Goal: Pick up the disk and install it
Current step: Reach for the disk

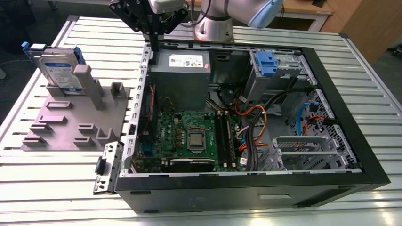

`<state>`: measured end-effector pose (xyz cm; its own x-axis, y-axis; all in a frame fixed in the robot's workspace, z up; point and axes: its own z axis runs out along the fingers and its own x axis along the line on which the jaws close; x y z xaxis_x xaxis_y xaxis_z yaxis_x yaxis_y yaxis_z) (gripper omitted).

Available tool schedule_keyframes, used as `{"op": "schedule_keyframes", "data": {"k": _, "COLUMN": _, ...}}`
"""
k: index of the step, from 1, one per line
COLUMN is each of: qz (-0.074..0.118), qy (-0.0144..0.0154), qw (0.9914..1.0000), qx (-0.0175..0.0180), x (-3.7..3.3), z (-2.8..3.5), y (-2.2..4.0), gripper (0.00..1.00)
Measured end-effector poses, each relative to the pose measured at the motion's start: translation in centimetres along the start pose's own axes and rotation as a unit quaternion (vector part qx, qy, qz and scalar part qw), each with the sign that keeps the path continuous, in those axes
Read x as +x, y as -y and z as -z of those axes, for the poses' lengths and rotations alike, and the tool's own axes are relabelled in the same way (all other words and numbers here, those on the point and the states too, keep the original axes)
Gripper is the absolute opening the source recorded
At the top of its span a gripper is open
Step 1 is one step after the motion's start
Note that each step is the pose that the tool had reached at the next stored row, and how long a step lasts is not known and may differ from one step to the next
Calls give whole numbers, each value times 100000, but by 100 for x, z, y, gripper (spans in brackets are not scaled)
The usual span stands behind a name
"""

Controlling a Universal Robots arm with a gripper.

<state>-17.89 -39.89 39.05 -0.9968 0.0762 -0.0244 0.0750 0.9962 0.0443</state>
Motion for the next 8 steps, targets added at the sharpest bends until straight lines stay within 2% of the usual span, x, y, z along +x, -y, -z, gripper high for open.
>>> {"op": "schedule_keyframes", "data": {"k": 8, "qz": -4, "qy": -1, "qw": 100000, "qx": 1, "x": 47, "z": -4, "y": 4, "gripper": 11}}
